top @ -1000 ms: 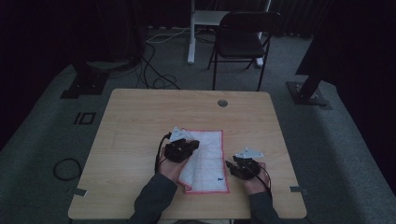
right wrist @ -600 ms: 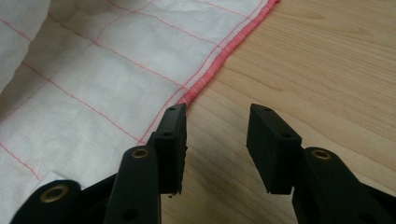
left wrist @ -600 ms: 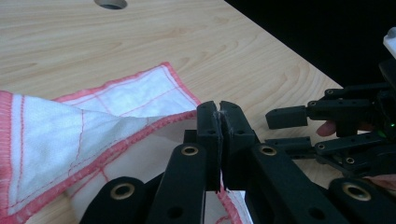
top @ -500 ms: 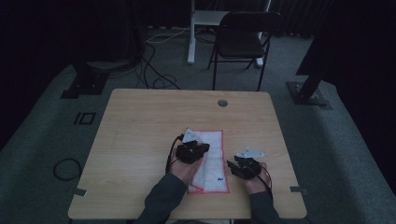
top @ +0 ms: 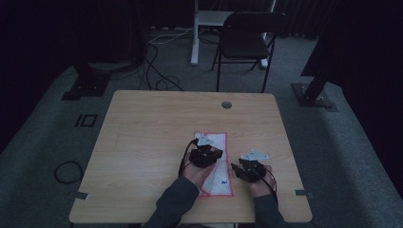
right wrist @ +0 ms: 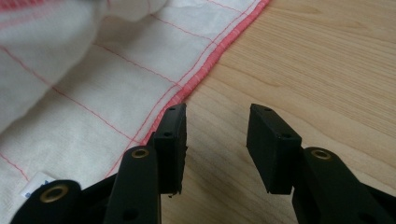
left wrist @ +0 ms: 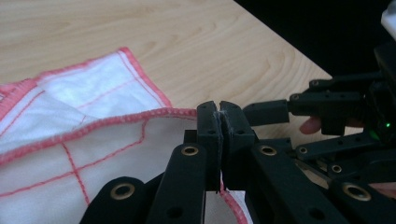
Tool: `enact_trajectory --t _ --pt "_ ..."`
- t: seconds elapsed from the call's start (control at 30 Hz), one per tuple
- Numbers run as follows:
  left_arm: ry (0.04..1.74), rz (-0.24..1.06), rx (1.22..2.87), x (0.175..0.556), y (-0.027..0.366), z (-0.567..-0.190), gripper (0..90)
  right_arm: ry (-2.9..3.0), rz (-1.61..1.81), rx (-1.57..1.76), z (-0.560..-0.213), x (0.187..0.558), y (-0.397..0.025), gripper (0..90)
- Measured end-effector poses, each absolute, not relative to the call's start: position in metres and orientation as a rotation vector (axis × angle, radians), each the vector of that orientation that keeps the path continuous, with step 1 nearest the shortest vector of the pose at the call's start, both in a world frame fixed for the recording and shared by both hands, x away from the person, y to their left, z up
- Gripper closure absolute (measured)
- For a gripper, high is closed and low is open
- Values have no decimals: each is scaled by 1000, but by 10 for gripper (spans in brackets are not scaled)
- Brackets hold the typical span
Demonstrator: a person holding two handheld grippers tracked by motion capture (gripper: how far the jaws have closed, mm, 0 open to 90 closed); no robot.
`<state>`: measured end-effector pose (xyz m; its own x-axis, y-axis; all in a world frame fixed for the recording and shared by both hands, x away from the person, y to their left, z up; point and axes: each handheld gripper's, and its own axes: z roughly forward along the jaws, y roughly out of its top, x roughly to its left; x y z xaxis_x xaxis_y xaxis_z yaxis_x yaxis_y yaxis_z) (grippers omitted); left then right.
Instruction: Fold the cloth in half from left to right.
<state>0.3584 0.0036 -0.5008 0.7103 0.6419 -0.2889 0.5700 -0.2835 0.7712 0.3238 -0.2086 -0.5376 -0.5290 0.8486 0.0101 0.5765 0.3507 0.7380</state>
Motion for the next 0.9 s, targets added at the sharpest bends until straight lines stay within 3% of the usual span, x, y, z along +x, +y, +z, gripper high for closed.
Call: enact_trajectory --t 0.13,0.5,0.9 --pt "929 60 1939 359 8 -502 762 2235 996 1251 -537 323 -210 578" --pt "931 132 1959 337 39 -496 727 2207 1040 1225 -527 323 -199 578" --pt "991 205 2025 310 71 -518 714 2273 1062 1114 -520 333 -174 613"
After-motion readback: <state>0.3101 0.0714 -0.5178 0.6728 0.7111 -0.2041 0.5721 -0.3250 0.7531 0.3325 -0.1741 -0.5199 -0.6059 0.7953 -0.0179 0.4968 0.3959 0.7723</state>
